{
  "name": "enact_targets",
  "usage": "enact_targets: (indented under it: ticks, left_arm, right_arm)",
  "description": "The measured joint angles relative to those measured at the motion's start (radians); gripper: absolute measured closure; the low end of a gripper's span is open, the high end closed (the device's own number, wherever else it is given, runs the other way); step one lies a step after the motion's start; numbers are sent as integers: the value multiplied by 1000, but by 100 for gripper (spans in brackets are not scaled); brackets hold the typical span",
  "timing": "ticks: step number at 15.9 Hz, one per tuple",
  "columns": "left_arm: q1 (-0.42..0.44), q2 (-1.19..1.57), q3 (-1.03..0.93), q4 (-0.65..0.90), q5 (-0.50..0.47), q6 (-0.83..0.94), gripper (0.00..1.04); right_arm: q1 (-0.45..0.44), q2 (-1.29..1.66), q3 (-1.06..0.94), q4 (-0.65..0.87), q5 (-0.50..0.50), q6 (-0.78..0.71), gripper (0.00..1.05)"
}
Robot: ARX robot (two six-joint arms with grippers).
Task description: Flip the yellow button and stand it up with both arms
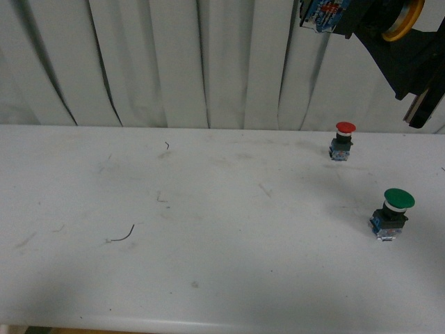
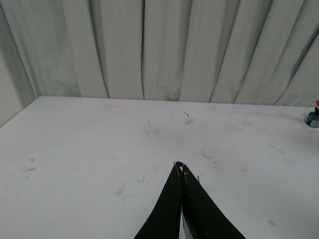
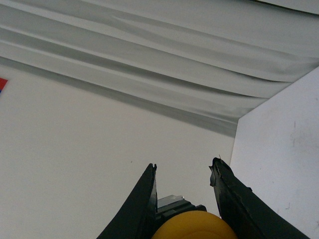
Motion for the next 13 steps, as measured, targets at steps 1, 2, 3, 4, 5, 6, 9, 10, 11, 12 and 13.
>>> enact_targets:
  ticks: [1,2,3,4,5,6,9,10,11,12,13]
  left_arm:
    - [0,-42,1,-20,-2,-1,103]
    - [0,-40,1,13,-1,-1,103]
    - [0,-40,9,13,0,0,103]
    - [0,-40,1,-8,0,-1,103]
    - [0,-40,1,5,0,0,103]
    - [0,-40,1,3,-1,0,98]
    - [0,-40,1,2,0,0,62]
    - [0,-40,1,2,0,0,50]
    - [0,-40,1,2,0,0,35]
    - [0,-40,1,2,0,0,23]
    - [0,-40,1,2,0,0,12]
  right_arm:
    - [-1,0,0,-2,1,-1,72]
    - [-1,0,0,-2,3,-2,72]
    - [0,0,0,1,3,-3,72]
    - [5,0,0,1,0,-4,72]
    - [5,0,0,-3,0,-7,72]
    - [6,0,0,-2,3,-20,72]
    - [6,-11,11,-3,31,-138,72]
    - [6,-22,25,-3,61,-191,72]
    - [5,-34,41,-1,90,-257,72]
    - [5,-43,63,-11,134,-344,72]
    - [-1,-61,103,-134,195,-438,72]
